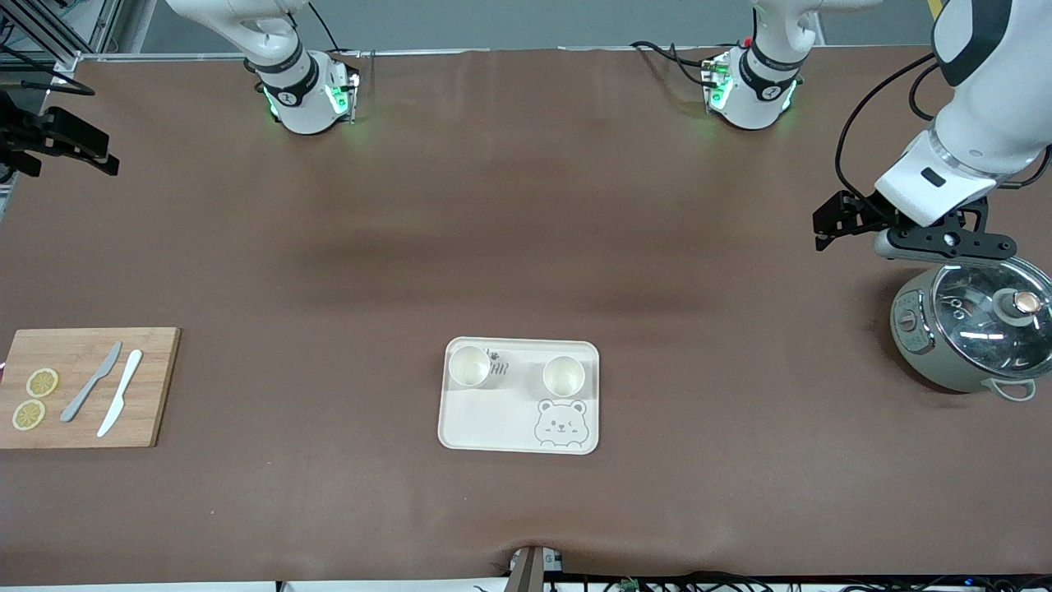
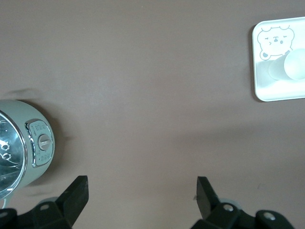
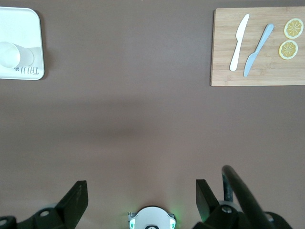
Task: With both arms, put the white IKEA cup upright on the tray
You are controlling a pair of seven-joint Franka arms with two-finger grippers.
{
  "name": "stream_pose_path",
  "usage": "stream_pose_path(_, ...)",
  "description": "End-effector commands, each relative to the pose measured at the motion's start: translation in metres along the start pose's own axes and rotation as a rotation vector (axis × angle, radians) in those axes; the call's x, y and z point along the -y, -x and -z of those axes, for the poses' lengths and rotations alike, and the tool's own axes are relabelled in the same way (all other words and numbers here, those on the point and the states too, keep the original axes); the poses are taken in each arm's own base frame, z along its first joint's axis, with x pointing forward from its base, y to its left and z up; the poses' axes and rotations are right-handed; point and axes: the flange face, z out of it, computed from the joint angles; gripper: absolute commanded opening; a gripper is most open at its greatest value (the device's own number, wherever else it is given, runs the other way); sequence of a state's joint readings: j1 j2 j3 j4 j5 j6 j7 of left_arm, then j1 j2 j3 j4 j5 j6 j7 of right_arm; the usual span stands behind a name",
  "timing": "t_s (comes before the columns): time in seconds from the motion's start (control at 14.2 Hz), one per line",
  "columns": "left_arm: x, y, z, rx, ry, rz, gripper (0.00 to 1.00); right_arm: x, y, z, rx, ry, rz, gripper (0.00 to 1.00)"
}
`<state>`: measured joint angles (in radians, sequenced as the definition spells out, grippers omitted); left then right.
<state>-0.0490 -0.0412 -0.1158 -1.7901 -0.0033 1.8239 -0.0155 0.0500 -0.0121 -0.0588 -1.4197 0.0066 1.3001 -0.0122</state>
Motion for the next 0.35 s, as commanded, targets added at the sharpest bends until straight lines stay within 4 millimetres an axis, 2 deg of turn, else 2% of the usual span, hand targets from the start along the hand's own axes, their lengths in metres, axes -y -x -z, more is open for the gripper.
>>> stream_pose_path(0.0, 0.0016, -0.0014, 0.0031, 0.001, -0.005, -0.002, 1.0, 0.0039, 0.0055, 0.0025, -0.015, -0.01, -0.004, 1.0)
stream_pose_path(0.28, 0.0024, -0.0012, 0.0024, 0.003, -0.003, 0.0, 1.0, -0.0036, 0.005, 0.0006, -0.006, -0.015, -0.02, 1.0)
